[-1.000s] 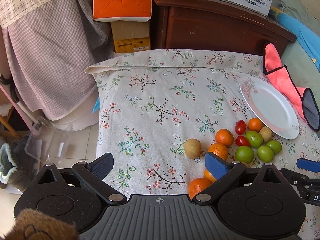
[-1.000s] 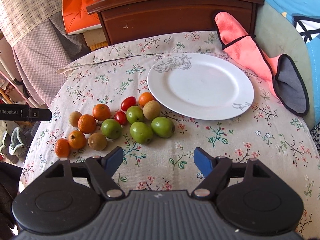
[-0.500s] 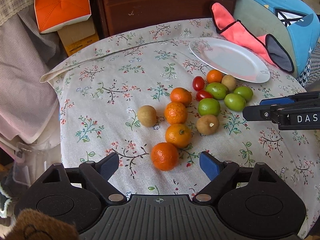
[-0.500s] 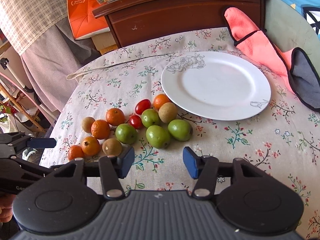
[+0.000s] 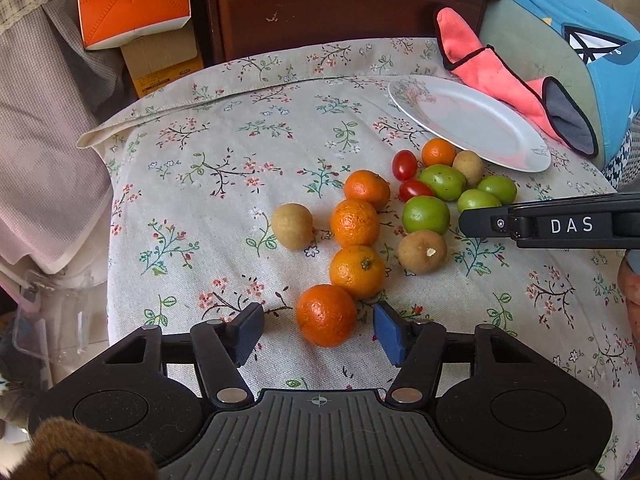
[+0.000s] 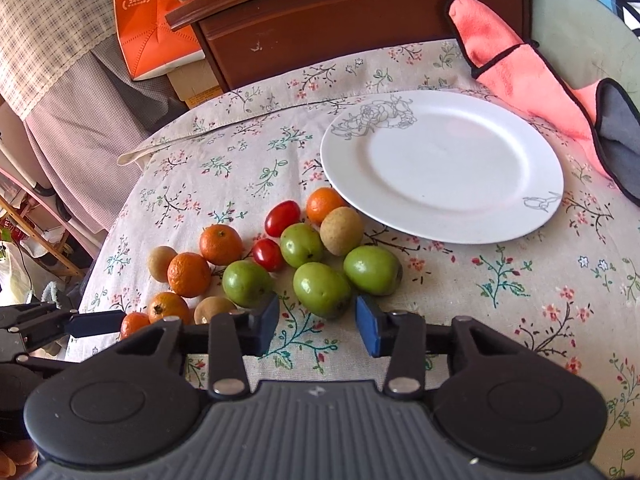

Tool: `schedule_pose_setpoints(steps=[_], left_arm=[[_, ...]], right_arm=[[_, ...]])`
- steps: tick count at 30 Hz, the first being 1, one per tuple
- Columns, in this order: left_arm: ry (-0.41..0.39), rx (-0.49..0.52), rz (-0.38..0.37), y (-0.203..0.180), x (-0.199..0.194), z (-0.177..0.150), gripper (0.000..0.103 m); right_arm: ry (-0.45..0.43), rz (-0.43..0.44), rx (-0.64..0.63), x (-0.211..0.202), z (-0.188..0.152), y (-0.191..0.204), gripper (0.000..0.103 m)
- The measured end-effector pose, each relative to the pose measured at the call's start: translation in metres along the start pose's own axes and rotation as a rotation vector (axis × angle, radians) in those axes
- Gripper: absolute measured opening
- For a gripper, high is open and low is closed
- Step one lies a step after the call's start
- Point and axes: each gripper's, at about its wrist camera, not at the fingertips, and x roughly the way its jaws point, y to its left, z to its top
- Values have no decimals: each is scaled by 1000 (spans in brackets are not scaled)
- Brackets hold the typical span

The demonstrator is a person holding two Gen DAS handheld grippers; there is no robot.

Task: Organize fruits
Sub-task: 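Grasp a green jujube with the right gripper while the left gripper grasps a tangerine, then carry the green jujube onto the plate and open the right gripper while the left holds the tangerine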

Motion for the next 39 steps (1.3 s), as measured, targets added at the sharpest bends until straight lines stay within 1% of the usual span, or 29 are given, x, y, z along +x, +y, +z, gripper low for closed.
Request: schedule_pose_setpoints(steps=[2,3,4,5,7,11,13,19,26,37,39], left_arm=[[-8,1,-1,-1,0,0,56],[-15,0,-3,-1,0,-1,50],[-18,-1,-6,-1,-1,-1,46],[-19,-7,-13,-1,-2,0,44],[-21,-15,-23,0,-2,0,36],[-27,-22,-39,1,-4,0,28],[-29,-31,-56,2,-6,0,28],[-43,-31,-76,-1,-11,-1,28],[-68,-32,-94,-5,-19,2,28],[-122,-95,-100,-5,-20,23,28],[-130,-87,-92,-7,-19,28,28]], right_arm=[[-4,-3,0,1,1,1,39],[-7,-7,-2,2,1,2,38],[-9,-13,-5,3,0,2,33],[-12,-23,-13,3,0,3,32],[-16,-21,-14,3,0,3,32],[-15,-24,-16,2,-1,4,31],[-11,-15,-19,1,-1,5,31],[-14,13,-55,-5,-1,14,31],[-7,39,-52,-7,-1,16,31],[-43,42,-61,-21,8,15,31],[-56,38,-61,-25,12,13,31]])
